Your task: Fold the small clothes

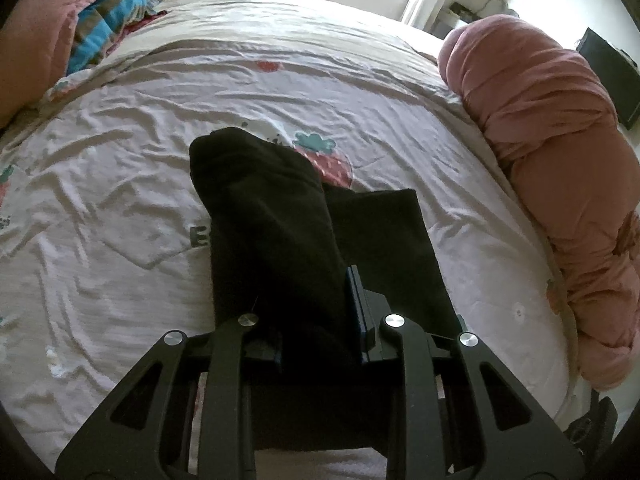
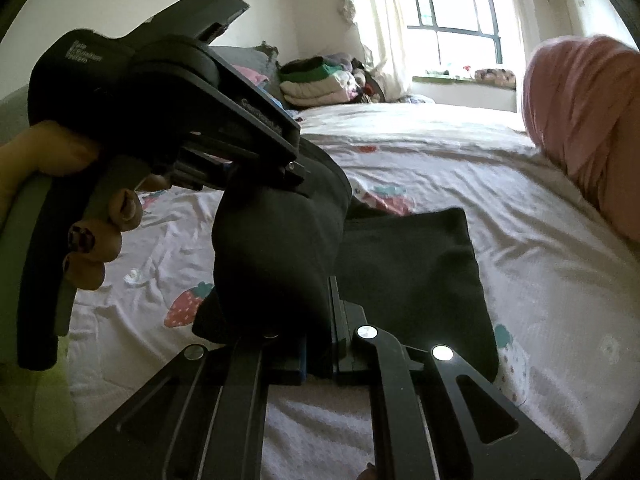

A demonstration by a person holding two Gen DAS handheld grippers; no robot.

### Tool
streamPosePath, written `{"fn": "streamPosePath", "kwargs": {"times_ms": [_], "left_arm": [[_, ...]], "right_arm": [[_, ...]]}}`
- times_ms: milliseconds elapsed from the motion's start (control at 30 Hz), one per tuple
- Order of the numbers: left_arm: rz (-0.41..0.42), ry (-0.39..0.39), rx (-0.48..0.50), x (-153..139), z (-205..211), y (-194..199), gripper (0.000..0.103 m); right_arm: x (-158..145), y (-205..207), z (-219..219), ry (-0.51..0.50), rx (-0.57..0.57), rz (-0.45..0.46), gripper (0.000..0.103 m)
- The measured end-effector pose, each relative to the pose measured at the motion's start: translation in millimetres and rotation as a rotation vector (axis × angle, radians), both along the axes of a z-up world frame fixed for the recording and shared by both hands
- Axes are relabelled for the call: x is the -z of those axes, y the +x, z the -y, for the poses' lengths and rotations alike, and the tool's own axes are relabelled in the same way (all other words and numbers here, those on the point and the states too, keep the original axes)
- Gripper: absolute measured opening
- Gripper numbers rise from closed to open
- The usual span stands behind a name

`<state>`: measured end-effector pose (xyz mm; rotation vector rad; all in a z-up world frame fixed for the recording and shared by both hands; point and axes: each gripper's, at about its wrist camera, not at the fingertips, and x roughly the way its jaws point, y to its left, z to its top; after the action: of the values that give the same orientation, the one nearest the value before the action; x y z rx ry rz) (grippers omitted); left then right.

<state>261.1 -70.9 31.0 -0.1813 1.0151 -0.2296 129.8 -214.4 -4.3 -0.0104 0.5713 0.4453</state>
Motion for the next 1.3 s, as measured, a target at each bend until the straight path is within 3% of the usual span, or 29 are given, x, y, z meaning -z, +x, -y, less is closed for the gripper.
{"fn": "streamPosePath", "kwargs": {"times_ms": [367,467,533,600,767,967,1067,1133,1300], "left_arm": [[-0.036,0.004,0.016,22,14,12,0.029],[-0.04,0.001,0.017,24,15,15,0.043],[-0.028,-0.006,0.021,24,17,16,0.061],[-0.024,-0.053,0.027,24,16,18,0.072],[0.022,-0.169,0.022,17,10,13,0.075],[0.054,-0.09,-0.019,19,-1,1,0.075],[0.06,-0.021,-0.054,29,-12,-6,0.075],[0.077,0.036,-0.075,35,-17,-13,0.075],[0.06,0.104,-0.059,53,-19,-24,0.075]], "right_arm": [[17,15,20,0.107,0.025,-0.12,0.007],[20,18,24,0.128,0.03,-0.14,0.008],[22,20,27,0.146,0.04,-0.157,0.009],[25,23,32,0.175,0.048,-0.181,0.011],[37,33,50,0.275,0.084,-0.28,0.021],[56,41,74,0.426,0.125,-0.426,0.028],[56,42,81,0.488,0.097,-0.474,0.039],[50,43,86,0.519,0.069,-0.491,0.053],[31,60,96,0.508,0.046,-0.499,0.067]]}}
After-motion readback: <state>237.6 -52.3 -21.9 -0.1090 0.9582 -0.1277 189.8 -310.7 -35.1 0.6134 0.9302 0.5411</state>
